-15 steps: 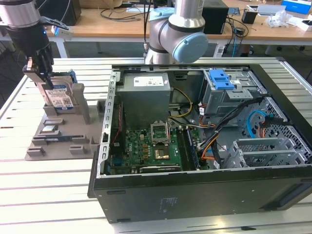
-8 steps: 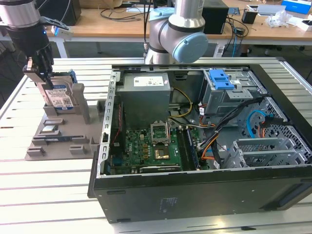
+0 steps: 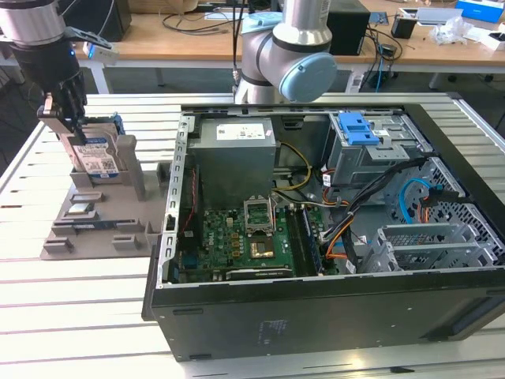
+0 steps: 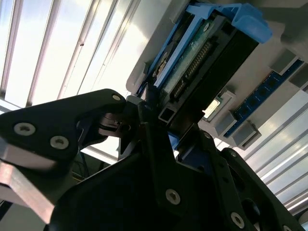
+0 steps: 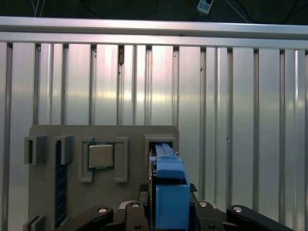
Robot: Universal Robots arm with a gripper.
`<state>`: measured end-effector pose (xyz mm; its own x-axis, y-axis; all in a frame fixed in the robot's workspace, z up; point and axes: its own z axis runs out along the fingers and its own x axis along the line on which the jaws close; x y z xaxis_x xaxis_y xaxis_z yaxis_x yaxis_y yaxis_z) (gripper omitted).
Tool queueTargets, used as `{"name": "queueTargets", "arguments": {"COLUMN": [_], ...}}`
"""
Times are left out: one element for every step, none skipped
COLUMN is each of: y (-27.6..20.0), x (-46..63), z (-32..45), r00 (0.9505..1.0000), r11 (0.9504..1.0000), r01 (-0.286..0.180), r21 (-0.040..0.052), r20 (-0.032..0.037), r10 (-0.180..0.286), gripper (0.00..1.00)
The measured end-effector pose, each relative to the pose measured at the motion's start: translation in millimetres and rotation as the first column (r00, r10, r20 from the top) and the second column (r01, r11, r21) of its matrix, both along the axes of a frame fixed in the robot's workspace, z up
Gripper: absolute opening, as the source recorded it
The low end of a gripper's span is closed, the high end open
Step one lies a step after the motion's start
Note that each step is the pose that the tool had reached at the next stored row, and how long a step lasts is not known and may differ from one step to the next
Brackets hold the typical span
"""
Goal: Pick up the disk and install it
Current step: 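Pick up the disk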
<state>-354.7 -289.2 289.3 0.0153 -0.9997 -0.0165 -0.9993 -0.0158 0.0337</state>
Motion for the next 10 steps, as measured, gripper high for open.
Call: {"name": "queueTargets", "arguments": {"y": [0.0,0.0,0.0,0.0,0.0,0.1,0.1,0.2,0.3,0.4], "x": [0.1,0.1,0.0,0.0,0.0,0.0,0.0,0.0,0.0,0.0], "z": [1.0,2.7,5.3,8.7,11.7,14.6,18.0,20.2,22.7,25.5], "r00": [1.0,1.0,1.0,1.0,1.0,1.0,1.0,1.0,1.0,1.0], "r11": [1.0,1.0,1.0,1.0,1.0,1.0,1.0,1.0,1.0,1.0], "r01": [0.0,0.0,0.0,0.0,0.0,0.0,0.0,0.0,0.0,0.0], "r21": [0.0001,0.0,-0.0002,-0.0001,0.0,-0.0001,-0.0001,-0.0001,-0.0001,-0.0001], "r20": [0.0005,0.0004,-0.0002,0.0,0.0,-0.0001,0.0,-0.0001,-0.0001,0.0], "r10": [0.0,0.0,0.0,0.0,0.0,0.0,0.0,0.0,0.0,0.0], "gripper": [0.37,0.37,0.37,0.37,0.37,0.37,0.37,0.37,0.37,0.37]}}
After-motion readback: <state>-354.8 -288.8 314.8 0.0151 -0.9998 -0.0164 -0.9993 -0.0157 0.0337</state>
